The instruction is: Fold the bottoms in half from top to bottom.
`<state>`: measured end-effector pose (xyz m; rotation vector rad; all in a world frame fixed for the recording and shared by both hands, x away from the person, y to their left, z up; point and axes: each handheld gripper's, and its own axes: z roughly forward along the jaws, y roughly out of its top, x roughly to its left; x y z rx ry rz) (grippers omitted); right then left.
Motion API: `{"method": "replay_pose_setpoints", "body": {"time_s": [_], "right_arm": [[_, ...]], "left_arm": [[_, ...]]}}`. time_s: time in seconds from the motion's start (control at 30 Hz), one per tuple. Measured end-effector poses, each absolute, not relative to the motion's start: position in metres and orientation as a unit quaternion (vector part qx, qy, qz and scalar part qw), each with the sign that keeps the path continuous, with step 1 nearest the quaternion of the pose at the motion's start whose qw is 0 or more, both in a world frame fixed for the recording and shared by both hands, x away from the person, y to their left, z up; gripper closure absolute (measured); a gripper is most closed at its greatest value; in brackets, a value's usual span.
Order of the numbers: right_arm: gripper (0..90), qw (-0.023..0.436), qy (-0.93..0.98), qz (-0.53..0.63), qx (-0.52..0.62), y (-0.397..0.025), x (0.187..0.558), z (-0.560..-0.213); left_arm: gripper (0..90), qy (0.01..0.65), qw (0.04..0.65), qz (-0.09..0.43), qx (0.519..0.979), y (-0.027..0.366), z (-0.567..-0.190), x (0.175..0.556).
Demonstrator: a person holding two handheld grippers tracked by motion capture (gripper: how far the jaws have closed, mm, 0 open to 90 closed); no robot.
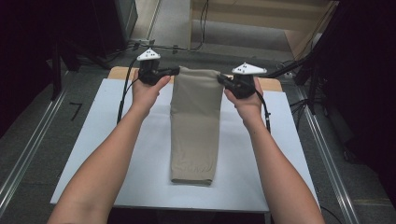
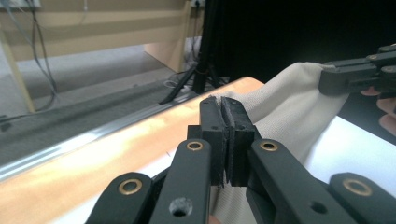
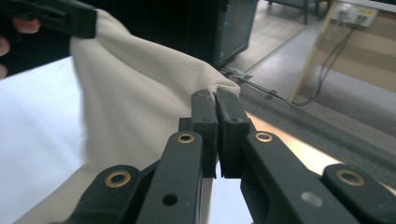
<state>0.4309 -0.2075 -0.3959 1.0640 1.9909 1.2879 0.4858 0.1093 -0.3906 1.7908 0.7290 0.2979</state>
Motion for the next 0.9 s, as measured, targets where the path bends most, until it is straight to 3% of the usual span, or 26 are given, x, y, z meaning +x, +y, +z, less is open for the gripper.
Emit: {"method": "replay_pose_setpoints", "body": {"time_s": [0.5, 0.73, 0.9], "right_arm": [[85.7, 0.243, 0.761, 0.485, 0.355, -0.198, 0.325, -0.449], [85.5, 0.239, 0.785, 0.475, 0.319, -0.194, 0.269, -0.484], [85.2, 0.222, 0.782, 0.485, 0.322, -0.196, 0.239, -0.497]], "left_arm": [[89.2, 0.247, 0.552, 0.103, 0.790, 0.132, -0.445, 0.372], [89.1, 0.238, 0.532, 0.077, 0.809, 0.136, -0.482, 0.313], [89.1, 0.236, 0.536, 0.068, 0.808, 0.147, -0.489, 0.284]]}}
